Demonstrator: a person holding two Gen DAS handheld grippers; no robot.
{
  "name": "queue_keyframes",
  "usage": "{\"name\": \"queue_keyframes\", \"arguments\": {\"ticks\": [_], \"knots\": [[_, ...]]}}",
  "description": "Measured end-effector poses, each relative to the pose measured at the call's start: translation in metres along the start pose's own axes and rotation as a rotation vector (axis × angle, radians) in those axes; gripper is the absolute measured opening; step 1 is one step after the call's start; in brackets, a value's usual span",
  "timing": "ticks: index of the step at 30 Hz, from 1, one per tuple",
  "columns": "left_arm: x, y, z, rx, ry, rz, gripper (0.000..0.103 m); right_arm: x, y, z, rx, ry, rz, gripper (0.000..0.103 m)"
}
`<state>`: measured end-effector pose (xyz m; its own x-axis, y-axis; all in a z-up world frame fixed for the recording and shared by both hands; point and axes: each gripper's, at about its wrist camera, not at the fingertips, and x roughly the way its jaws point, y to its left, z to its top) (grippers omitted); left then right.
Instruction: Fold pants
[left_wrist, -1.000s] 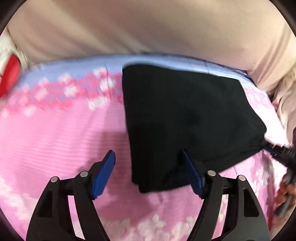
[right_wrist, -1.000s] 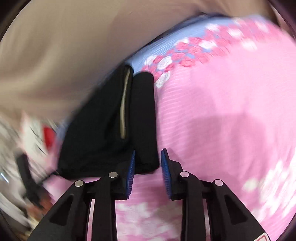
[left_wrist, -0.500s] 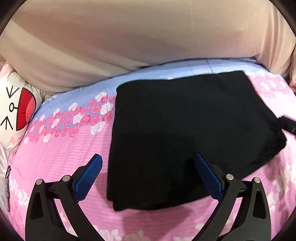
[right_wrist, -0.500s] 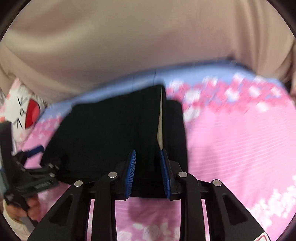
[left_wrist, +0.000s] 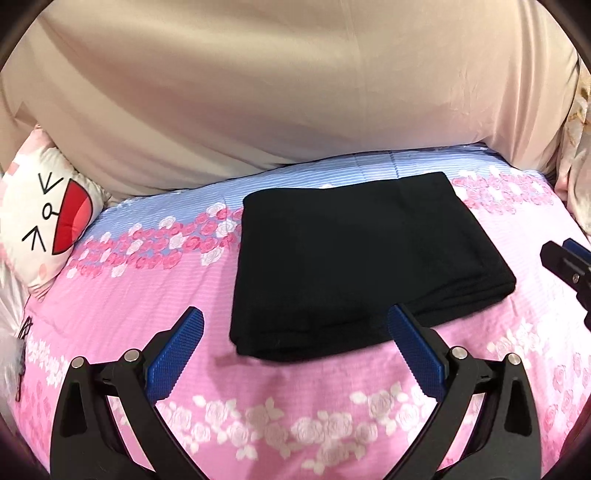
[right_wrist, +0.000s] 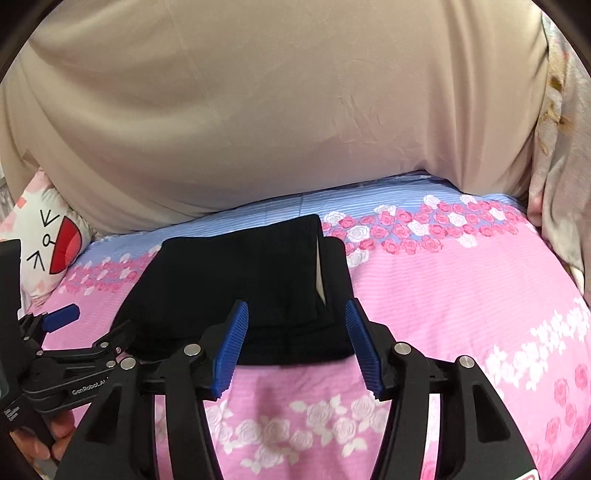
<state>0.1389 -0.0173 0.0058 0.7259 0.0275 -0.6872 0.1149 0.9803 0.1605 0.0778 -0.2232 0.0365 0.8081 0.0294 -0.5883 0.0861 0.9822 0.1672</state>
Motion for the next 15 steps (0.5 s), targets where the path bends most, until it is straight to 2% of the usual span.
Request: {"name": "queue_keyframes", "arguments": {"ticks": [3,15], "knots": [[-0.014,0.001,-0.005,-0.006,-0.024,0.028,0.098,-0.011,0.001,-0.007,0.002,-0.008,0.003,0.063],[-0.045,0.006,-0.026,-0.035,-0.034,0.031,0.098,-0.034,0.013,-0.029,0.006,0.001,0.044,0.068]]}}
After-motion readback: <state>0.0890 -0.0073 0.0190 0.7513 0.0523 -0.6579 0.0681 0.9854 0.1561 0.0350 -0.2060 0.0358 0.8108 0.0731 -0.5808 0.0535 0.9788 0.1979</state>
